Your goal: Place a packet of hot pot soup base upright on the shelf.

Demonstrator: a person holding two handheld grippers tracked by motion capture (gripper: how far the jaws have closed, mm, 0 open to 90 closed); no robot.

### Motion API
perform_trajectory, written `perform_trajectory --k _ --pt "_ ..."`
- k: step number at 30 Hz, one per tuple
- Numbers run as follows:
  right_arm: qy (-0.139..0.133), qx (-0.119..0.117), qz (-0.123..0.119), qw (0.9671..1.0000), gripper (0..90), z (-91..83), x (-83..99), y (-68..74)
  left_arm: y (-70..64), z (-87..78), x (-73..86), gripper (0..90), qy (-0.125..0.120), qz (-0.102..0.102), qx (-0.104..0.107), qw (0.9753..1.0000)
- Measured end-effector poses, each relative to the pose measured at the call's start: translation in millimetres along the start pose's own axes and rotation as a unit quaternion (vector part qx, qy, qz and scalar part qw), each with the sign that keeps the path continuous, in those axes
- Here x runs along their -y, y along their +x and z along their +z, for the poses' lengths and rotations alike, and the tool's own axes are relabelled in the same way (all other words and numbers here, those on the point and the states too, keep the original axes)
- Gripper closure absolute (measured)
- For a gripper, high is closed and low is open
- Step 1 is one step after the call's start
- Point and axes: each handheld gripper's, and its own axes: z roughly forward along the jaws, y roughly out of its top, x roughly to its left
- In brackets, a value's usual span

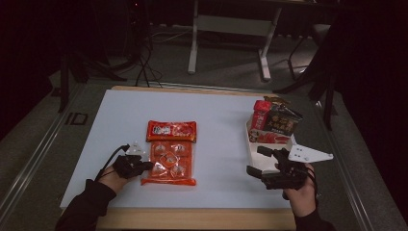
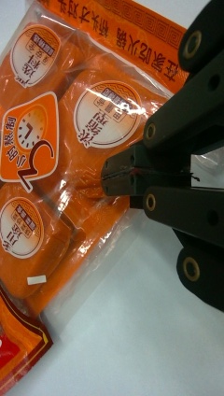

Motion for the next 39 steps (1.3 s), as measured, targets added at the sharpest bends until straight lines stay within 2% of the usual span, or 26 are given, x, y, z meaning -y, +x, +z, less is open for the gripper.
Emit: perform_trajectory --k 3,7,12,16,18,21,24,27,32,39 --pt "0.0 0.001 -0.001 1.0 16.5 -0.5 -0.1 -0.3 3.0 -0.3 -3.0 89.9 -0.004 -0.001 -0.003 1.0" --pt "-0.002 0.001 -0.002 1.0 16.4 -1.6 -0.7 0.0 10.4 1.7 -10.8 89.9 -0.016 -0.014 -0.036 0.9991" --pt "-0.005 0.001 0.001 1.0 16.4 -2.7 -1.0 -0.7 21.1 8.5 -19.1 89.9 -0.023 -0.027 -0.076 0.9965" --pt "-0.005 0.001 0.002 1.0 16.4 -2.6 -0.4 -1.3 25.2 18.9 -23.2 89.9 -0.014 -0.03 -0.075 0.9966" --pt "-0.003 0.002 0.0 1.0 16.4 -2.2 -0.1 -1.2 25.1 21.3 -25.3 90.0 -0.023 -0.032 -0.078 0.9962" --pt "-0.001 0.002 0.002 1.0 16.4 -1.6 0.9 -1.6 23.4 23.9 -27.9 90.0 -0.02 -0.033 -0.078 0.9962" --pt "0.0 0.0 0.004 1.0 16.5 -0.5 2.0 -1.7 22.2 26.4 -29.9 90.0 -0.022 -0.033 -0.066 0.997" --pt "0.002 -0.002 0.003 1.0 16.4 0.7 2.1 -0.8 16.1 30.3 -35.1 90.0 -0.017 -0.025 -0.065 0.9975" --pt "0.001 -0.002 0.003 1.0 16.4 0.2 2.0 -0.5 1.4 39.5 -43.7 90.0 -0.018 -0.013 -0.047 0.9987" --pt "0.0 -0.002 0.003 1.0 16.5 -1.8 2.9 -0.5 -12.3 47.8 -52.9 90.0 -0.016 0.001 -0.026 0.9995"
